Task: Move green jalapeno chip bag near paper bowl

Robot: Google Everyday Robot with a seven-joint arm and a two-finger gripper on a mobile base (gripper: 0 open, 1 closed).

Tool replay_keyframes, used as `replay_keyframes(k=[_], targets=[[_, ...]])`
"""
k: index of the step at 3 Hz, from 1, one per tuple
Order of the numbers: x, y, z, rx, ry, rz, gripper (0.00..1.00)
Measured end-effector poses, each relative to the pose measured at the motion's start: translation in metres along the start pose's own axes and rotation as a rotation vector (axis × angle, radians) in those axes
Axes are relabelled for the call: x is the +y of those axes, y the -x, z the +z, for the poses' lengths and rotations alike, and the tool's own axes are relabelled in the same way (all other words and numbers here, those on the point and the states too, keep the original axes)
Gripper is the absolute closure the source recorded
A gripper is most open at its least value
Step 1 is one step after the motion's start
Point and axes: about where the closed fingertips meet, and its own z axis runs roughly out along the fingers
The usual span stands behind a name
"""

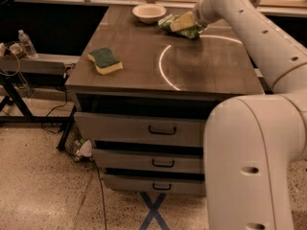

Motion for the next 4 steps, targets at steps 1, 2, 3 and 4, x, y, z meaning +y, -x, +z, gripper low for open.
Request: replay_keyframes(k=[1,2,3,4], targets=[[-0.03,0.004,-0.042,-0.098,0.097,0.041,0.0],[-0.053,-0.003,-0.087,-0.192,0.226,0.084,0.0],[-0.079,0.008,-0.151,-0.328,0.303,0.115,0.0],[-0.107,0.032,-0.218,-0.448,0.273,0.079,0.0]])
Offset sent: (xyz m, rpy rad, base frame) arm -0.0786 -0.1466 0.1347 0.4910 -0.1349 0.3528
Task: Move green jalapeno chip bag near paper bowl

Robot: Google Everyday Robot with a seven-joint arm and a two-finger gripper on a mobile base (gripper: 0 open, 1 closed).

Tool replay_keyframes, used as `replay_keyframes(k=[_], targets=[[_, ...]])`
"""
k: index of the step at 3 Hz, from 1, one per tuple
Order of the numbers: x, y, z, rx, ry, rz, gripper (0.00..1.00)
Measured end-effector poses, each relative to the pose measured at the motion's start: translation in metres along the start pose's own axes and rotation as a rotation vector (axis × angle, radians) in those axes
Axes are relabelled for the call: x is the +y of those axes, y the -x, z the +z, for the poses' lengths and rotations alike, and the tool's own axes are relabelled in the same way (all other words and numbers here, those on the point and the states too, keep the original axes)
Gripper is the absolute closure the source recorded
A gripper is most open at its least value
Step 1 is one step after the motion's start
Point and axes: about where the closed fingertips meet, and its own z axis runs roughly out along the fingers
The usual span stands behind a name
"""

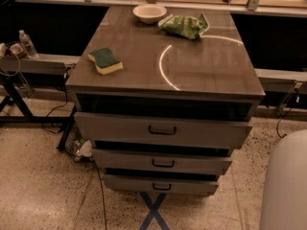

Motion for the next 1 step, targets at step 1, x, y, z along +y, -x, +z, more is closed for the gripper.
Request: replay_keyframes(k=[1], targets=[[-0.0008,0.0056,-0.0048,-0.011,-0.004,-0.01,0.0]])
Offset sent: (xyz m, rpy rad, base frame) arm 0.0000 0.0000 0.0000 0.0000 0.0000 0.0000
